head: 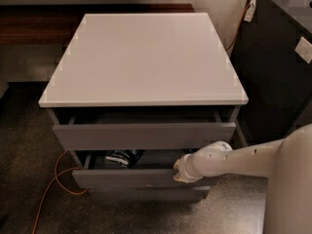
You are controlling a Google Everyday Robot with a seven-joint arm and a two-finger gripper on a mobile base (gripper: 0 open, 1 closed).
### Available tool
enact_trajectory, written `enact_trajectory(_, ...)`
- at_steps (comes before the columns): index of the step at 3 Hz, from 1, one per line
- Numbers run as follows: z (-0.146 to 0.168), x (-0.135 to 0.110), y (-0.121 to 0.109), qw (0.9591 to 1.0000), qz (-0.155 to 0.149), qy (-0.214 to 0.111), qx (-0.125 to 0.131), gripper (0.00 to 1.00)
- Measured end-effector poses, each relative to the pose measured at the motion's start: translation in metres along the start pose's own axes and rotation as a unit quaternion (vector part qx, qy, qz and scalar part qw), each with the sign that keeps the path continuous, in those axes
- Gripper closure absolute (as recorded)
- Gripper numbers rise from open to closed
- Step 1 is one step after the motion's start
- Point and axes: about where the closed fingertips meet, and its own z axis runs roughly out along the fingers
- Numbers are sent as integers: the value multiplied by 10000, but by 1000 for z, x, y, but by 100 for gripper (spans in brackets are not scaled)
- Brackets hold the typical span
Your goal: Pick blue chip bag from middle drawer and place on counter
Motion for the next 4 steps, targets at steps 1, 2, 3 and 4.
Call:
enact_trajectory(1,-4,-8,13,9999,-81,-30,-57,100)
enact_trajectory(2,-4,-8,13,9999,-81,-30,-57,100)
enact_trajectory(3,-5,-7,13,9999,-81,-31,-58,97)
enact_trajectory(4,-5,-6,13,9999,-81,-31,-58,74)
